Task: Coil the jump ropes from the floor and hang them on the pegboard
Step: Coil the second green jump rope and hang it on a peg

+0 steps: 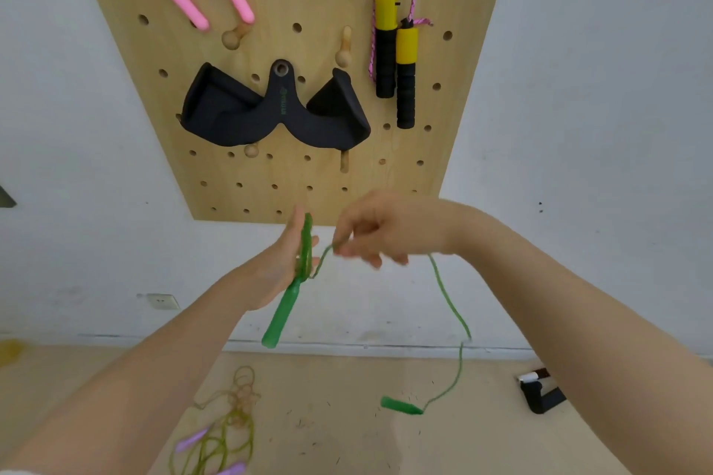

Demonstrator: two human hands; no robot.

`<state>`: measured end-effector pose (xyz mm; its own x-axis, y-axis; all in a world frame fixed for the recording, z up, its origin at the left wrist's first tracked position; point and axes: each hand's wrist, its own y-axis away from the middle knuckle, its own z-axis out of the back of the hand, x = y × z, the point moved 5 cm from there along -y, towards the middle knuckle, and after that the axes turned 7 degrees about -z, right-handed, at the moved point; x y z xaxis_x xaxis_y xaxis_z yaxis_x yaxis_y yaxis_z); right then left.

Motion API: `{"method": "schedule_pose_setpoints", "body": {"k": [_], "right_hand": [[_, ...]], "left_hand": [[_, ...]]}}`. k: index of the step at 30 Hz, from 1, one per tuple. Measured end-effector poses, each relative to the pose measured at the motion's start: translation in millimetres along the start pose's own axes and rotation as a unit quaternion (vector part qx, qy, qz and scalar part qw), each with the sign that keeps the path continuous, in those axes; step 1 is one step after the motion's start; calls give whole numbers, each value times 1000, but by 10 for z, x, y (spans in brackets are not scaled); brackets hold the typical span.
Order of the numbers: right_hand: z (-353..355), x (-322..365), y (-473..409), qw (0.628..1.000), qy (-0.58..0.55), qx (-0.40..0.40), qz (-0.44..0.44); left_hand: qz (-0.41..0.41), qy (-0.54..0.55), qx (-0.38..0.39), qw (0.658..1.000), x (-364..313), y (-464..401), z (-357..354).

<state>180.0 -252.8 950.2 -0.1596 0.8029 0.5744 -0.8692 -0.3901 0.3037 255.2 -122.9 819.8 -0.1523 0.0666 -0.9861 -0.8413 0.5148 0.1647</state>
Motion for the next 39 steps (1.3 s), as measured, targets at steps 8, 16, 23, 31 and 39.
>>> {"method": "schedule_pose_setpoints", "body": {"k": [8, 16, 23, 31, 39], "right_hand": [[275, -441, -310, 931, -229, -283, -30], [-635, -536, -548, 981, -138, -45, -126], [-315, 40, -289, 1000, -19, 5, 17], [359, -538, -363, 887, -286, -361, -40], [-544, -755, -707, 974, -81, -137, -161]], "left_hand": [[-43, 21, 224, 973, -498, 563, -679], [-105, 109, 152, 977, -698, 374, -176], [39, -81, 53, 995, 138, 48, 232], [-33, -95, 226, 969, -232, 487, -444], [-193, 130, 66, 970, -865, 323, -189]]}}
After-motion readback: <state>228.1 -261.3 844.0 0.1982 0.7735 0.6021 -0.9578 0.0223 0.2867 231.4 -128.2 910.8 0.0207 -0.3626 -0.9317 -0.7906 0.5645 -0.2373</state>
